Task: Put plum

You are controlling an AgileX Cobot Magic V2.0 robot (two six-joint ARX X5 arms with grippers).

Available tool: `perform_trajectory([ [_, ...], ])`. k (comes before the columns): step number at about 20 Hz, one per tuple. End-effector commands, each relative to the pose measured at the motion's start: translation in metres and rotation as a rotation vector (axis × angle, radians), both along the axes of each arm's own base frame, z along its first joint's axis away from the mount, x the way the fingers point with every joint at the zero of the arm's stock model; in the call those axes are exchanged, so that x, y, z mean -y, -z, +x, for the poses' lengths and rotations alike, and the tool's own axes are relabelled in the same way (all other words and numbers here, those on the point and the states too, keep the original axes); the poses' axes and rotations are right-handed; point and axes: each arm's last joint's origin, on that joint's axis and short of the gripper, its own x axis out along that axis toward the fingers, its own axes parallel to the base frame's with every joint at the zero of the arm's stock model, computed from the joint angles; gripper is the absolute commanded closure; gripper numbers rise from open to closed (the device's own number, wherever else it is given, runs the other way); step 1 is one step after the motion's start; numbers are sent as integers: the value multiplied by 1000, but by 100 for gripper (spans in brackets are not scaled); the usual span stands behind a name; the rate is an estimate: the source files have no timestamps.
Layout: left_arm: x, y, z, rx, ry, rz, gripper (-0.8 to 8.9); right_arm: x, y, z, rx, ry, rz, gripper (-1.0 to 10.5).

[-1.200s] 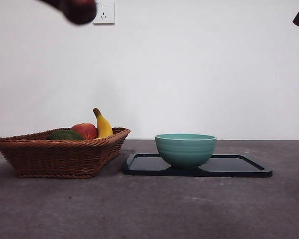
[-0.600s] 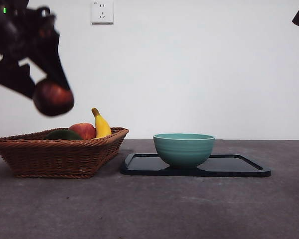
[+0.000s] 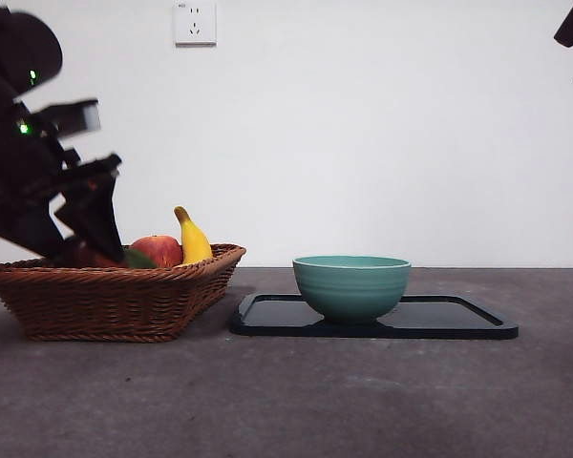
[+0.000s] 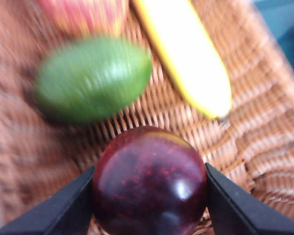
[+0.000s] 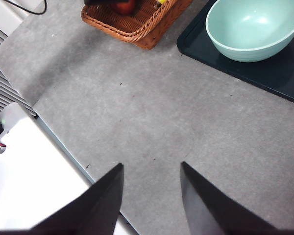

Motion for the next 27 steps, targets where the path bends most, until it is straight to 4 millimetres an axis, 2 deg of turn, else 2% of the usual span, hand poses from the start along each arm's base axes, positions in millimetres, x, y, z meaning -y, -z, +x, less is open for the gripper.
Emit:
perform_trajectory([
  [1, 4, 5, 5, -1, 9, 2, 605, -1, -2, 1, 16, -12, 1, 763],
  [6, 5, 14, 8, -28, 7, 4, 585, -1, -2, 1, 14, -11, 2, 763],
  [8, 5, 15, 7, -41, -7, -5, 438, -1, -2, 1, 14, -11, 2, 762],
  [10, 5, 12, 7, -39, -13, -11, 354, -1, -2, 1, 14, -11, 2, 763],
  [12, 4, 4, 5, -15, -13, -16, 344, -1, -2, 1, 14, -11, 2, 763],
  [15, 3, -24, -4, 63, -31, -50, 345, -1, -3, 1, 19, -11, 3, 763],
  [18, 2, -62, -29, 114, 30, -155, 347, -1, -4, 2, 38, -11, 9, 762],
  [22, -1, -107, -82, 103, 237, -389, 348, -2, -5, 3, 57, -11, 15, 762],
  [24, -4, -122, -107, 98, 287, -436, 348, -2, -5, 3, 57, -11, 15, 762],
  [27, -9, -128, -133, 58, 286, -434, 348, -2, -5, 3, 57, -10, 15, 762],
])
